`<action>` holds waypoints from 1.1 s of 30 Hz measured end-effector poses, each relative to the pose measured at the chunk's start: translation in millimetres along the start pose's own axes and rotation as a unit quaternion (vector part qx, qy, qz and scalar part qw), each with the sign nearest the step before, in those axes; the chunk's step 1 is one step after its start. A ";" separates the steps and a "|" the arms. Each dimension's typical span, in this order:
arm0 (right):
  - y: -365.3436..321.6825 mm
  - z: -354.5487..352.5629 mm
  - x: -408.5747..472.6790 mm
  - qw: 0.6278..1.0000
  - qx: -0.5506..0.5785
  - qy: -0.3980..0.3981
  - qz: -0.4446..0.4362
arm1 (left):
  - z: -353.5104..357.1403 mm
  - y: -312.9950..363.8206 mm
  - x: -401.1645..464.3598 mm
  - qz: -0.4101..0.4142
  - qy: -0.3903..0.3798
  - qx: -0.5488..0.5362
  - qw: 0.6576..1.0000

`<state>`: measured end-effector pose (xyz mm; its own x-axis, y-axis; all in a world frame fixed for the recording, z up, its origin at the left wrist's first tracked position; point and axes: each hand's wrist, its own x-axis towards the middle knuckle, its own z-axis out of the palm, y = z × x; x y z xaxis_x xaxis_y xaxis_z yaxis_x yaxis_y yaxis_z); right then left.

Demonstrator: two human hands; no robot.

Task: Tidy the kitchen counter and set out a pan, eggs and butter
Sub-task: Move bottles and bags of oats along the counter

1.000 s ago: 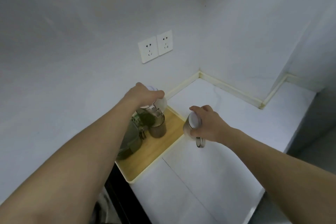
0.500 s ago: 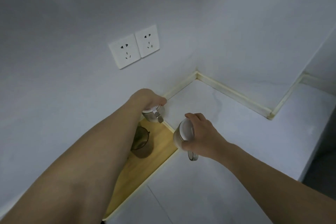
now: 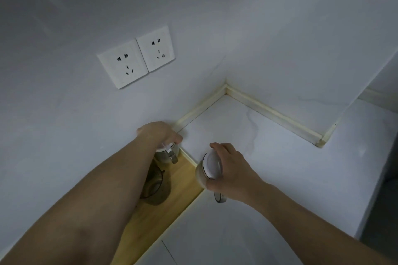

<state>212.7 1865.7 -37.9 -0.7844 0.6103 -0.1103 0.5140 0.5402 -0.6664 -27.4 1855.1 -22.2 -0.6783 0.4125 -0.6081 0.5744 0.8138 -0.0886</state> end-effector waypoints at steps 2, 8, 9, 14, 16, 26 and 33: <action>0.7 2.0 2.6 1.000 -0.008 0.000 0.001 | 1.0 -1.3 -1.8 -0.003 0.006 0.019 1.000; 1.1 9.1 7.3 1.000 -0.016 0.005 -0.004 | 7.4 -5.2 9.1 -0.005 0.061 0.064 0.996; 1.0 10.1 7.7 1.000 -0.016 0.007 -0.005 | 10.2 -6.1 10.8 -0.008 0.068 0.077 0.995; -1.7 14.5 12.9 1.000 -0.026 -0.008 -0.007 | 17.5 -13.4 10.4 -0.028 0.096 0.058 0.993; -5.0 16.9 15.2 0.999 -0.030 -0.013 -0.012 | 15.7 -18.7 4.1 -0.026 0.091 0.025 0.995; -33.6 34.6 33.9 0.996 -0.054 -0.065 -0.031 | 4.2 -70.1 -60.9 0.047 0.191 -0.064 0.978; -42.0 57.4 41.2 0.997 -0.049 -0.061 -0.016 | 4.2 -97.7 -93.1 0.047 0.187 -0.081 0.978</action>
<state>138.8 1834.9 -56.8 -0.8344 0.5200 -0.1824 0.5142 0.6156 -0.5973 -18.4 1735.5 39.7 -0.7636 0.5847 -0.2740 0.5823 0.8069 0.0991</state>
